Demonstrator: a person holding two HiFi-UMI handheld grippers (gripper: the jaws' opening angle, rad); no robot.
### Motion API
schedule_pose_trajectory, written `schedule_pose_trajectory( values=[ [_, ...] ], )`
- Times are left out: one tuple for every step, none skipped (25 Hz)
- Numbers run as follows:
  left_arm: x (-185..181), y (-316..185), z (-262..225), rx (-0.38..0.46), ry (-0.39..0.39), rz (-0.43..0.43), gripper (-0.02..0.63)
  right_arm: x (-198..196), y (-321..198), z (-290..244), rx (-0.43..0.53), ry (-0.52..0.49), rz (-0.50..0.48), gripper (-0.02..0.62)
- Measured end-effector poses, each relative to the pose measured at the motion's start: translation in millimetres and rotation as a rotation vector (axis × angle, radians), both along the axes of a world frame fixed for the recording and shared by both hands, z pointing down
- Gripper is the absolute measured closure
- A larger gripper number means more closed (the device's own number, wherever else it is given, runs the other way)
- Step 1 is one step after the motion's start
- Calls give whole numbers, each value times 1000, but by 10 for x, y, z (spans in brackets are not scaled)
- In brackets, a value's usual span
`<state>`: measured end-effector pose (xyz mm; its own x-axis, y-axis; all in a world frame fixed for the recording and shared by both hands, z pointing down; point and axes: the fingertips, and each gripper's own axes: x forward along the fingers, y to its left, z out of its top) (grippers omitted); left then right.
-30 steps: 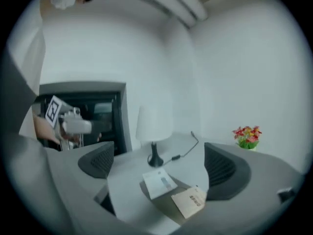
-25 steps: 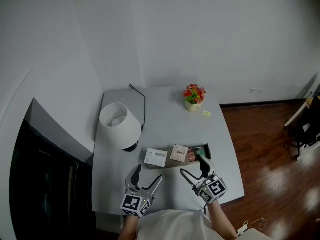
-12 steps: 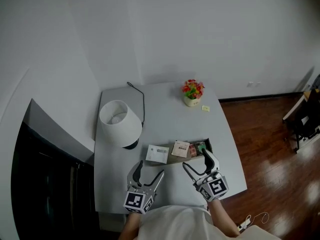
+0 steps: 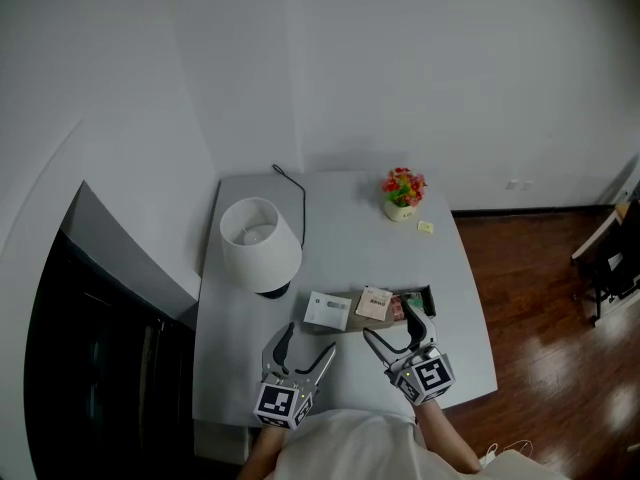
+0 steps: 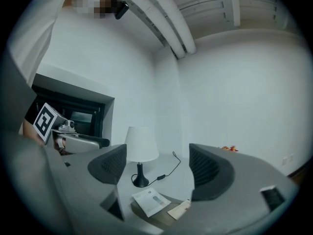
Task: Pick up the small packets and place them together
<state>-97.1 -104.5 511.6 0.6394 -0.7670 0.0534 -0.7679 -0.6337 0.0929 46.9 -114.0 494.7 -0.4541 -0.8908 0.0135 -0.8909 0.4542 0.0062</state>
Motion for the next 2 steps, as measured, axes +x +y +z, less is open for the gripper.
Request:
schedule_pose_trajectory(
  values=[
    [-27,3,2,-2,-1,-4,241,-38,-1,7,-3,1,-5,181],
    [-54,7,4,-4,-2,-7,241,-76,-1,14,-6,2,-10,181]
  ],
)
